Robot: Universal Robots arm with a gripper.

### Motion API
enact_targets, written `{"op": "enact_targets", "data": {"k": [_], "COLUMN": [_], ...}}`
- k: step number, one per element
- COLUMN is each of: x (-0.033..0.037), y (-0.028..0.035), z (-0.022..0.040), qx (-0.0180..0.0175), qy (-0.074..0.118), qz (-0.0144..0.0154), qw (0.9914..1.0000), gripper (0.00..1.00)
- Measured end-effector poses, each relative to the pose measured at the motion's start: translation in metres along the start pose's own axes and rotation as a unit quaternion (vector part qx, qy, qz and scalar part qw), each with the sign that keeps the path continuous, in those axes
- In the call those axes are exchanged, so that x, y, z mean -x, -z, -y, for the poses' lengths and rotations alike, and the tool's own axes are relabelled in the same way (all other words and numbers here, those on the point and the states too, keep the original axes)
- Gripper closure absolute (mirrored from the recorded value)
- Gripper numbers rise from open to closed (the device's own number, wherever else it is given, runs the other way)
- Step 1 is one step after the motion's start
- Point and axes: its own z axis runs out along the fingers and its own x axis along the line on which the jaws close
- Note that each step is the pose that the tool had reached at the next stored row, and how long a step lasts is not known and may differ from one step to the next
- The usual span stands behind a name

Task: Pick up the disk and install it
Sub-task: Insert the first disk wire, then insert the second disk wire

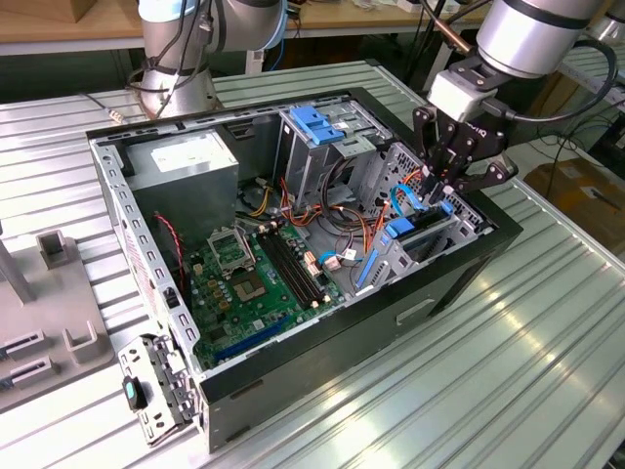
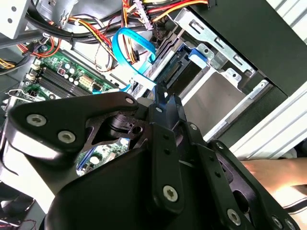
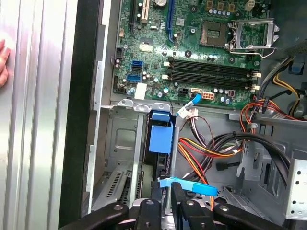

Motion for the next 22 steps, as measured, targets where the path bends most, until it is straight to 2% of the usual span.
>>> {"op": "enact_targets", "data": {"k": [6,10,22], "x": [0.0002,0.0006,0.0013], "y": [0.0001,-0.0001,-0.001], "z": [0.0001,0.0039,0.0232], "qx": [0.0,0.0,0.0], "qy": [0.0,0.0,0.0], "qz": [0.0,0.0,-0.0001], "qw": [1.0,1.0,1.0], "gripper": [0.76,0.76,0.76]}}
